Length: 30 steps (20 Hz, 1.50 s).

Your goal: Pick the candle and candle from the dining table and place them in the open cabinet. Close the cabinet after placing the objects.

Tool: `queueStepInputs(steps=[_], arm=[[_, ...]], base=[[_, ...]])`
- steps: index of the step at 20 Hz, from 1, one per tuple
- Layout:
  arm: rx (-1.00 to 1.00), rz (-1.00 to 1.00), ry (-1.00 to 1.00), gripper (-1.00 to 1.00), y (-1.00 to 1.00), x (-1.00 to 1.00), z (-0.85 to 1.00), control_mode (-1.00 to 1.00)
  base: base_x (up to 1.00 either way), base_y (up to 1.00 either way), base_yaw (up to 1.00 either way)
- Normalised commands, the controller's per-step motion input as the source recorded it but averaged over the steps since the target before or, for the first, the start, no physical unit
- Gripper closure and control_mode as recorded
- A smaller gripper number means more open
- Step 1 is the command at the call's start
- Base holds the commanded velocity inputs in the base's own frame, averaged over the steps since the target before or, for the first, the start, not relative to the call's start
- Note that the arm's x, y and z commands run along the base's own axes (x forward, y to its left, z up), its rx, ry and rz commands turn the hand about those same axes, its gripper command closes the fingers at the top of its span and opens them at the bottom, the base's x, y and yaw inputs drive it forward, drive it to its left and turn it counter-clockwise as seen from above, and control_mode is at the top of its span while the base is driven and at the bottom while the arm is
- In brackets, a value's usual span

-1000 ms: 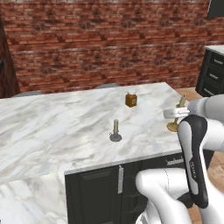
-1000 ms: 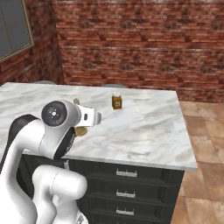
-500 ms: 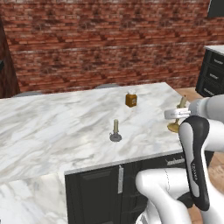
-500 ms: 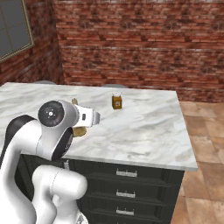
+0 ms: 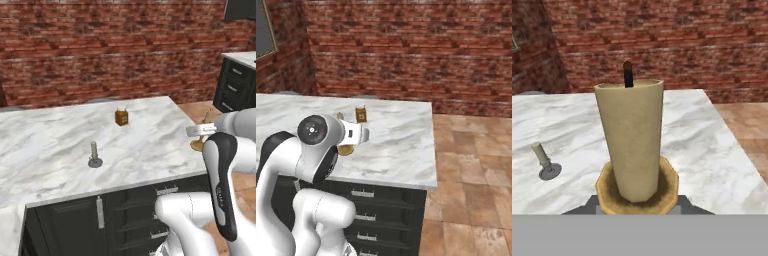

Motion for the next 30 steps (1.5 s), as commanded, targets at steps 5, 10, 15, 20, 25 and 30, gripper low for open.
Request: queueStepInputs(steps=[5,10,15,20,25,30], arm=[[0.00,0.00,0.00,1.00,0.00,0.00,0.00,1.00],[0.00,0.00,0.00,1.00,0.00,0.00,0.00,1.00],[0.00,0.00,0.00,1.00,0.00,0.00,0.00,1.00],[0.00,0.00,0.00,1.00,0.00,0.00,0.00,1.00],[0.00,0.00,0.00,1.00,0.00,0.00,0.00,1.00],[0.00,0.00,0.00,1.00,0.00,0.00,0.00,1.00]], base=[[-0.12,-1.00,-0.01],[-0.03,-1.00,-0.02],[0.00,-0.96,-0.01],[0.00,-0.85,0.00],[0.19,-0.70,0.00],[0.59,-0.39,0.00]])
